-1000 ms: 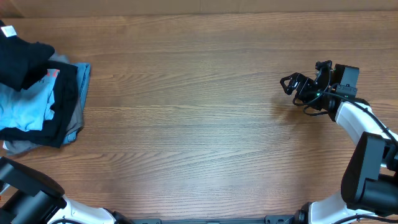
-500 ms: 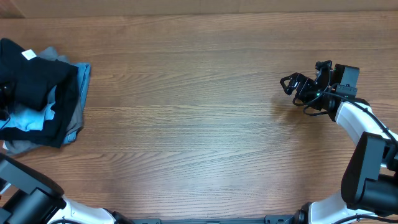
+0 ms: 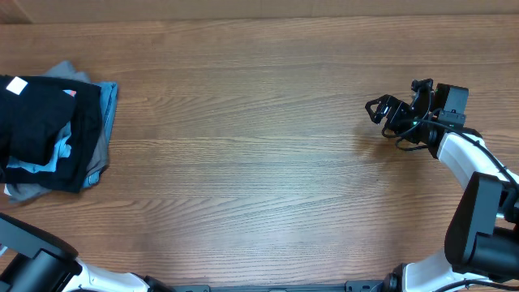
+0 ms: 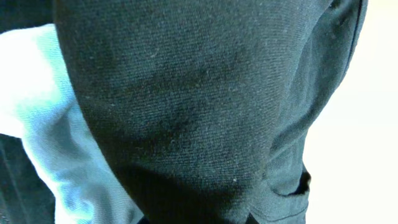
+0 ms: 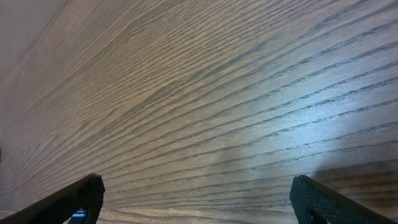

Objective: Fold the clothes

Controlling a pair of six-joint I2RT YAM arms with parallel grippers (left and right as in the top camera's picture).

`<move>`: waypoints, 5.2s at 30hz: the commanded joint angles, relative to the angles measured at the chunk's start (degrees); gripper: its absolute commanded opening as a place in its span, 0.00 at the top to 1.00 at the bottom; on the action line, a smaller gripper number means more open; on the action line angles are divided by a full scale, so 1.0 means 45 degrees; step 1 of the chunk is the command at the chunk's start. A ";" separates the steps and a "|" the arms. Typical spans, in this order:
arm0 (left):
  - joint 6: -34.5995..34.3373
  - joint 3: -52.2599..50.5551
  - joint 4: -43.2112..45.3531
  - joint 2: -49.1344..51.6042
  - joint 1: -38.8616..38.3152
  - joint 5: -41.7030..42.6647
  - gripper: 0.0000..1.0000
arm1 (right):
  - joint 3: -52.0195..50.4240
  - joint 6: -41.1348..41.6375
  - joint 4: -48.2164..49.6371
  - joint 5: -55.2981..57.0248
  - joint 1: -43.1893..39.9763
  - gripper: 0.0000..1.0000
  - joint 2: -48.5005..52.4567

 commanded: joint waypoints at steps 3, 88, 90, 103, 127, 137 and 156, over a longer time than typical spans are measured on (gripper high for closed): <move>0.0801 0.0039 -0.0068 -0.0257 0.0146 -0.0777 0.19 | 0.0024 0.0015 0.0068 0.0044 -0.0019 0.00 -0.0238; 0.4532 -0.0602 0.1875 0.1132 -0.0379 0.5294 0.96 | 0.0024 0.0019 0.0068 0.0044 -0.0019 0.00 -0.0238; 0.4532 -0.0602 0.1875 0.2098 -0.0316 0.5693 0.96 | 0.0024 0.0019 0.0068 0.0044 -0.0019 0.00 -0.0238; 0.3691 -0.0170 0.2312 0.3045 -0.0121 0.8048 0.96 | 0.0024 0.0015 0.0068 0.0044 -0.0019 0.00 -0.0238; 0.1336 0.1520 0.5965 0.3065 -0.0544 0.6742 0.96 | 0.0024 0.0019 0.0068 0.0044 -0.0019 0.00 -0.0238; 0.1962 0.1530 0.6227 0.4619 -0.0408 0.7096 0.96 | 0.0024 0.0015 0.0068 0.0044 -0.0019 0.00 -0.0238; 0.1948 0.1676 0.3740 -0.0675 -0.2744 0.5867 0.96 | 0.0024 0.0015 0.0068 0.0044 -0.0019 0.00 -0.0238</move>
